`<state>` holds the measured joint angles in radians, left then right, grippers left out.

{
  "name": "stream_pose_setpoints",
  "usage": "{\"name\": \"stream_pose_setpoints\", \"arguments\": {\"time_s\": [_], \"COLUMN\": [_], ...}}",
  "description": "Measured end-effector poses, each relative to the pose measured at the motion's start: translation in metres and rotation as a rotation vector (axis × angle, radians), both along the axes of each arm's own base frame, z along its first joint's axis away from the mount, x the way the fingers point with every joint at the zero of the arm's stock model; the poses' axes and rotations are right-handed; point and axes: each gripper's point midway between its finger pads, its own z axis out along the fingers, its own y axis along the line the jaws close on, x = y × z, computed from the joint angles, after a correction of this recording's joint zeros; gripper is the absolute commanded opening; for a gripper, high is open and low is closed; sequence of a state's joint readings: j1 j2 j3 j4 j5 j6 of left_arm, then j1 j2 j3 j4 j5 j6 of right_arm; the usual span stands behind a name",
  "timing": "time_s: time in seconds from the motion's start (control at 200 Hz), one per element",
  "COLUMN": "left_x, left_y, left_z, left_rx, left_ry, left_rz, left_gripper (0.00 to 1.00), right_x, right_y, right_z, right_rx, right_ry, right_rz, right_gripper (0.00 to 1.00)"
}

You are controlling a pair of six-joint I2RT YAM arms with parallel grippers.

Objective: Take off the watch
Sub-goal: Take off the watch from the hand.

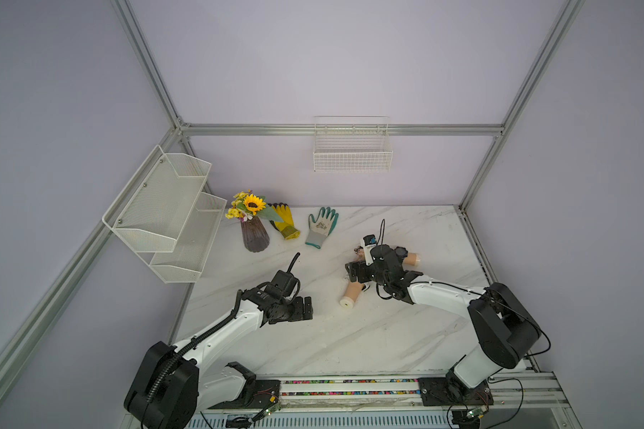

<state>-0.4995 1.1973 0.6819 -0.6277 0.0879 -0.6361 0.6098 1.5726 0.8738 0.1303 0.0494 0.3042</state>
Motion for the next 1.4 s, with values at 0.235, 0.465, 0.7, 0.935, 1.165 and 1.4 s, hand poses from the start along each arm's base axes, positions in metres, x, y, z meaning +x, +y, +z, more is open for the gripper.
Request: {"name": "stream_pose_setpoints", "arguments": {"time_s": [0.235, 0.465, 0.7, 0.935, 1.165, 1.4], "left_x": [-0.001, -0.001, -0.002, -0.001, 0.000, 0.003], "left_y": [-0.003, -0.004, -0.004, -0.005, -0.003, 0.002], "left_z": [-0.003, -0.006, -0.013, -0.012, -0.013, -0.014], "left_rx": [-0.021, -0.026, -0.028, -0.031, -0.020, -0.005], "left_ry": [0.006, 0.001, 0.017, 0.013, 0.008, 0.004], "left_rz": [-0.002, 0.000, 0.004, 0.004, 0.010, 0.043], "left_gripper": [1.00, 1.00, 1.00, 1.00, 1.00, 1.00], "right_x": [-0.006, -0.016, -0.019, -0.020, -0.020, -0.011], "right_y": [0.003, 0.001, 0.002, 0.001, -0.003, -0.015], "right_z": [0.006, -0.042, -0.064, -0.066, -0.037, -0.004], "right_rx": [0.026, -0.038, -0.059, -0.080, -0.109, -0.198], "right_ry": [0.009, 0.146, 0.197, 0.204, 0.190, 0.198], "right_rz": [0.024, 0.031, 0.041, 0.034, 0.000, -0.073], "right_gripper": [0.84, 0.73, 0.51, 0.06, 0.00, 0.00]}}
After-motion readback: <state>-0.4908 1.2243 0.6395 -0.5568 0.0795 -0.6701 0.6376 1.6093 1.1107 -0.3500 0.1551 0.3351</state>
